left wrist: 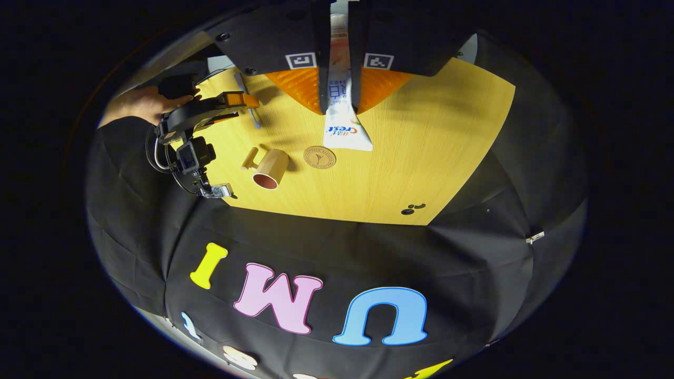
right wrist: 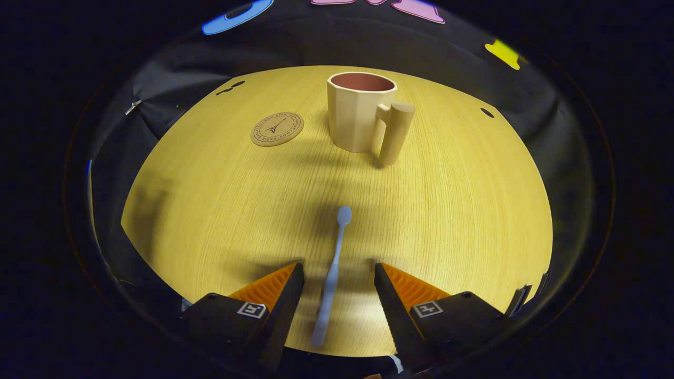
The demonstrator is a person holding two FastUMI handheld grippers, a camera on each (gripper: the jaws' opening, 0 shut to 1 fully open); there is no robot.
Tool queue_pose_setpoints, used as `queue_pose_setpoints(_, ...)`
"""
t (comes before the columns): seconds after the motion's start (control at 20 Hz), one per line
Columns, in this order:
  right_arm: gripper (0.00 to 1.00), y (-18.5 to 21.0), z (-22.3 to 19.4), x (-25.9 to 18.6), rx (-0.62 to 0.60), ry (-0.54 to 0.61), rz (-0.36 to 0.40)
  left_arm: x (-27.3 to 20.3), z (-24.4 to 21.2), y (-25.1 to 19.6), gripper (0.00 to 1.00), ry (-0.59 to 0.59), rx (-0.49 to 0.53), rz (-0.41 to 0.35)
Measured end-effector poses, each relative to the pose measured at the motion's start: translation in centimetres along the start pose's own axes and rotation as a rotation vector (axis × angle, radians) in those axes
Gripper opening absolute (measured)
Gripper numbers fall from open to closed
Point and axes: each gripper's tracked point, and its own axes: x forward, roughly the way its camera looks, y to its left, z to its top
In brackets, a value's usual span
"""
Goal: Put the toothbrush and toothpaste on the desktop into the cup, then pick up the cup and place it on the coaster on the desktop.
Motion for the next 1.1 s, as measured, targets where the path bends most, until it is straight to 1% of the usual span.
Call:
queue_pose_setpoints(0.2, 0.75, 0.3, -0.5, 0.7, 0.004, 0.035, 0.001, -0.4, -0.4, 0.1, 0.18, 0.006, -0.008, 0.017)
queue_pose_setpoints(0.25, 0.66, 0.3, -0.2, 0.7, 0.019, 0.027, 0.000, -0.6, -0.5, 0.1, 0.18, 0.006, -0.012, 0.020)
queue_pose_setpoints(0.3, 0.61, 0.3, -0.2, 0.6, 0.030, 0.036, -0.004, -0.6, -0.6, 0.1, 0.19, 0.005, -0.016, 0.024)
queue_pose_setpoints(0.35, 0.49, 0.3, -0.2, 0.7, 0.038, 0.034, -0.007, -0.7, -0.6, 0.1, 0.18, 0.005, -0.022, 0.027)
queue_pose_setpoints(0.45, 0.44, 0.1, -0.3, 0.7, 0.057, 0.053, -0.020, -0.6, -0.9, 0.0, 0.18, 0.003, -0.033, 0.032)
queue_pose_setpoints(0.55, 0.31, 0.0, -0.4, 0.8, 0.092, 0.077, -0.035, -0.4, -1.1, -0.2, 0.18, 0.003, -0.040, 0.035)
queue_pose_setpoints(0.7, 0.31, 0.0, -0.5, 0.8, 0.108, 0.102, -0.056, -0.1, -1.4, -0.5, 0.18, -0.001, -0.049, 0.033)
queue_pose_setpoints(0.75, 0.31, 0.2, -0.3, 0.5, 0.102, 0.103, -0.050, -0.1, -1.4, -0.6, 0.18, -0.002, -0.051, 0.032)
queue_pose_setpoints(0.85, 0.11, 0.2, -0.3, 0.9, 0.130, 0.110, -0.058, -0.2, -1.7, -0.8, 0.18, -0.004, -0.057, 0.034)
queue_pose_setpoints(1.0, 0.08, 0.3, -0.4, 0.8, 0.128, 0.110, -0.030, -0.7, -1.6, -0.8, 0.18, -0.020, -0.070, 0.040)
queue_pose_setpoints(1.1, 0.07, 0.4, -0.2, 0.5, 0.111, 0.089, 0.001, -1.1, -1.7, -0.6, 0.18, -0.027, -0.075, 0.049)
